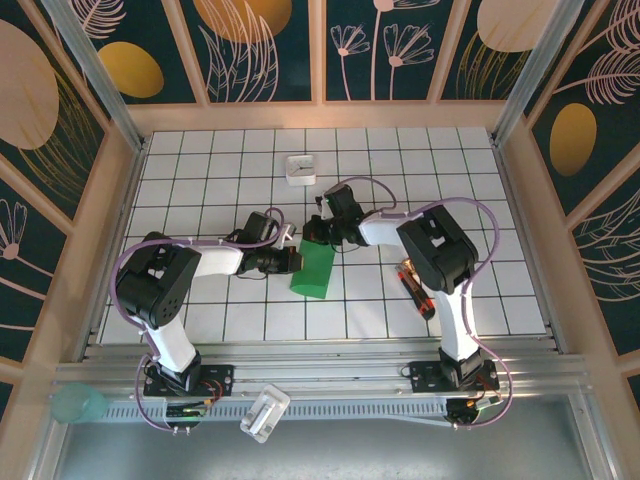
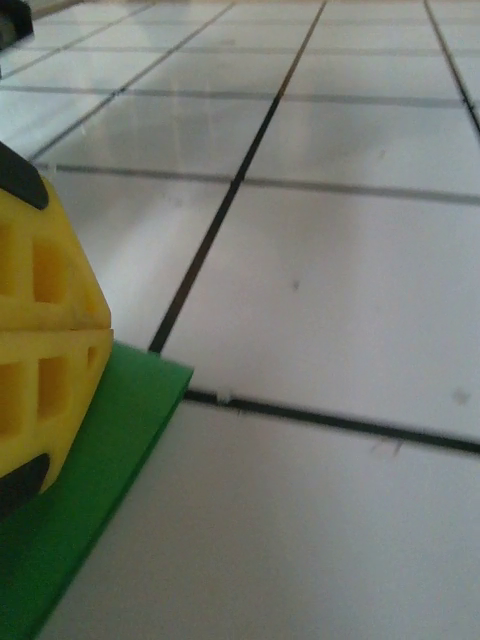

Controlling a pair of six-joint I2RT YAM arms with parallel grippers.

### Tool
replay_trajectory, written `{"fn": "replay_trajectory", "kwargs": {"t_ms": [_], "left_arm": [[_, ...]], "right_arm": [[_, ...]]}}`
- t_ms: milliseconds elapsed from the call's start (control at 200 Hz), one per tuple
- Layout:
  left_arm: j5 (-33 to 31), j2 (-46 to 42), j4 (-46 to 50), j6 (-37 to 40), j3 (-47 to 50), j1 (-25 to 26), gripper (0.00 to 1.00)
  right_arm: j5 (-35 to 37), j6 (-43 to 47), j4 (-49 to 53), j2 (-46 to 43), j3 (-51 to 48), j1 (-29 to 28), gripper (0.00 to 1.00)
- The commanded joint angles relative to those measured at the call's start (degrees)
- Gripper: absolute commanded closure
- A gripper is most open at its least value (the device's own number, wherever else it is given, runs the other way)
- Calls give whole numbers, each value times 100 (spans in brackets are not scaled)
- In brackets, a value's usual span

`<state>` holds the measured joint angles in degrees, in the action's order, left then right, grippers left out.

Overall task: Fold a paper plane with a square sheet of paper (pick it up from the middle)
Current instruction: First fold in half a square sheet of paper at the center of the table.

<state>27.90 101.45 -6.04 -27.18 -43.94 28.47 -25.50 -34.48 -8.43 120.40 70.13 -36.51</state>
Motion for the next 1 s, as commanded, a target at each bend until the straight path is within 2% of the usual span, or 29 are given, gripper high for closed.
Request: {"fn": "replay_trajectory", "kwargs": {"t_ms": [0, 105, 175, 255, 375, 435, 580, 686, 861, 996], "left_arm": [[-719, 249, 1323, 119, 242, 5, 100], [-629, 0, 1325, 33, 79, -7, 100], [-550, -248, 1287, -63, -100, -9, 92], [-513, -578, 1150, -222, -277, -17, 77], [-443, -725, 775, -520, -389, -75, 71], [-319, -607, 599, -631, -426, -108, 74], [-118, -66, 440, -662, -691, -140, 90], [15, 244, 326, -632, -863, -140, 97], [61, 550, 205, -660, -924, -140, 100], [36, 477, 262, -641, -604, -148, 100]], "right_arm": [[94, 59, -6, 167, -6, 29, 100], [242, 174, 36, 196, -125, 57, 100], [316, 252, 62, 202, -198, 66, 100], [345, 301, 49, 203, -285, 74, 100], [379, 345, 38, 204, -366, 79, 100], [401, 361, 34, 182, -401, 76, 100], [405, 352, -19, 170, -504, 78, 100], [413, 354, -24, 159, -534, 84, 100], [457, 374, -23, 157, -587, 92, 100], [510, 431, 8, 147, -630, 134, 100]]}}
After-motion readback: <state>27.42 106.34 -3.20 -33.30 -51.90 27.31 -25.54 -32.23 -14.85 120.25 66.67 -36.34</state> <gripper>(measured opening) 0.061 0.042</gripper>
